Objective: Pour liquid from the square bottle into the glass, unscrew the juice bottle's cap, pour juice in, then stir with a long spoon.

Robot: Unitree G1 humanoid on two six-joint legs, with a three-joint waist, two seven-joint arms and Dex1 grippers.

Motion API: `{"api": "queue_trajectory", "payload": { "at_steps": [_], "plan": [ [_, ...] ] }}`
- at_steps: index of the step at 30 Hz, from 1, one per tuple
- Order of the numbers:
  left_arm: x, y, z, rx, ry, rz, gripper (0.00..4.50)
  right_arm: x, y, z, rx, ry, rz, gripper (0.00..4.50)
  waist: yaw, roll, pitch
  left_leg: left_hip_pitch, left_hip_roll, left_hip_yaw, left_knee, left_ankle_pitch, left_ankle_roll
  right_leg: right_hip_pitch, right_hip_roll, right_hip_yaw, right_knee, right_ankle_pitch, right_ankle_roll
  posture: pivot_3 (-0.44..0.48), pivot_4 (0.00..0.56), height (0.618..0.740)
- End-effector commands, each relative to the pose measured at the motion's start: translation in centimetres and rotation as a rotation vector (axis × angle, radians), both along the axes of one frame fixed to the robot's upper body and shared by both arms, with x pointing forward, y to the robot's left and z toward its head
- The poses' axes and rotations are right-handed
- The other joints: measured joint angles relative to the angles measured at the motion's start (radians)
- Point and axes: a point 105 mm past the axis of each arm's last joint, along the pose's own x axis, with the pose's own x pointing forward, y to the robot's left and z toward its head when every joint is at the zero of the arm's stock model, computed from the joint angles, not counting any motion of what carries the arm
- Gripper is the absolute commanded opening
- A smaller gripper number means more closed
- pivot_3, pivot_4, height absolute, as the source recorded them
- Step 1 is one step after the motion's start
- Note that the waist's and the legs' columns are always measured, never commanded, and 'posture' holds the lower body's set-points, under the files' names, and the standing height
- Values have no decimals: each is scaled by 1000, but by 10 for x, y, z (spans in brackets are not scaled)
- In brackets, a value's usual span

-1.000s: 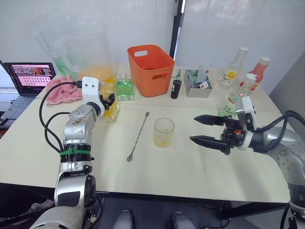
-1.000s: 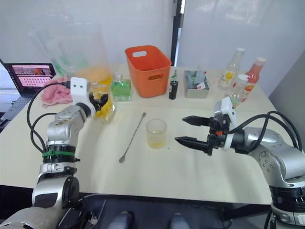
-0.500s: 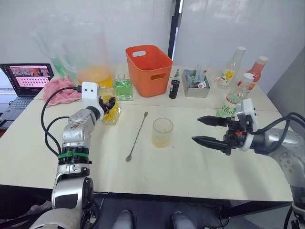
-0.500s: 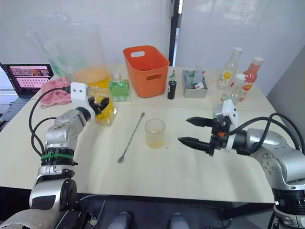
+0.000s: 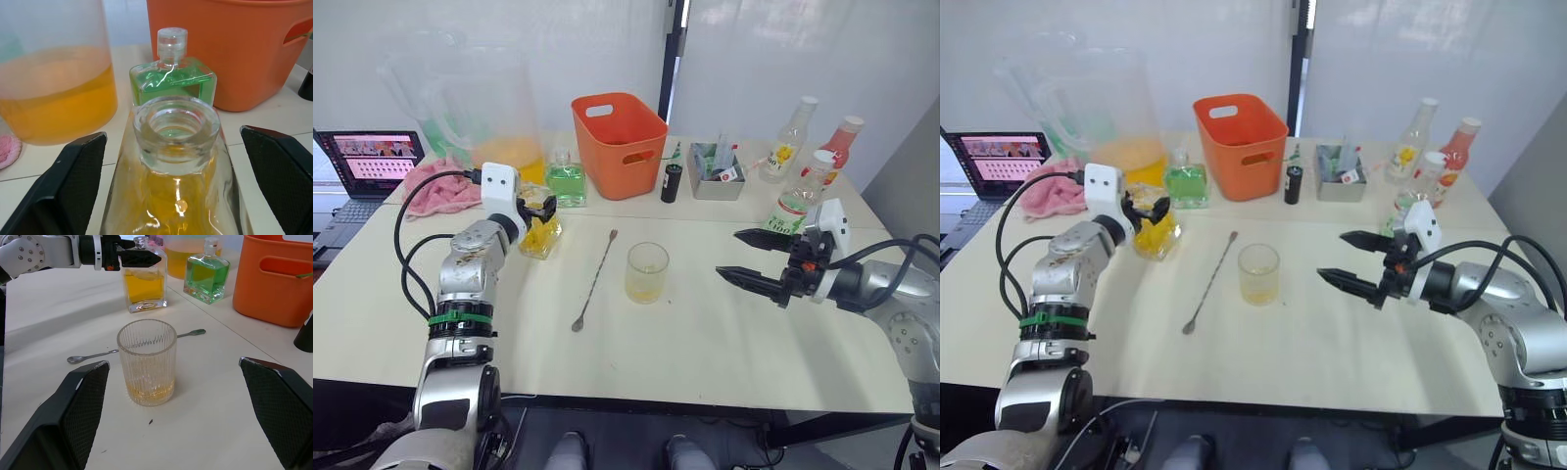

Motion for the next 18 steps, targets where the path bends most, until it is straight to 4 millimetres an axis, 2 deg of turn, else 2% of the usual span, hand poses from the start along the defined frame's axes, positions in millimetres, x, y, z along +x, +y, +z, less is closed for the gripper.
{"api": "queue_trajectory", "payload": {
  "at_steps": [1,5,8,16,18],
  "plan": [
    [-4,0,26,3,-85,-9,4491,-2,1,15,5,-67,9,4500,0,0,0,0,0,0,0,0,0,0,0,0,0,0,0,0,150,740],
    [-6,-1,32,4,-107,-10,4491,-2,3,15,8,-65,18,4500,0,0,0,0,0,0,0,0,0,0,0,0,0,0,0,0,150,740],
    [-10,-4,44,-11,-167,-33,4491,-1,3,16,8,-70,14,4500,0,0,0,0,0,0,0,0,0,0,0,0,0,0,0,0,150,740],
    [-30,-8,101,7,-391,-59,4491,3,2,19,12,-74,13,4500,0,0,0,1,0,0,0,0,0,0,0,0,0,0,0,0,150,740],
    [-41,-18,120,44,-463,-121,4491,5,3,21,13,-80,14,4500,0,0,0,1,0,0,0,0,0,0,0,0,0,0,0,0,150,740]
  ]
}}
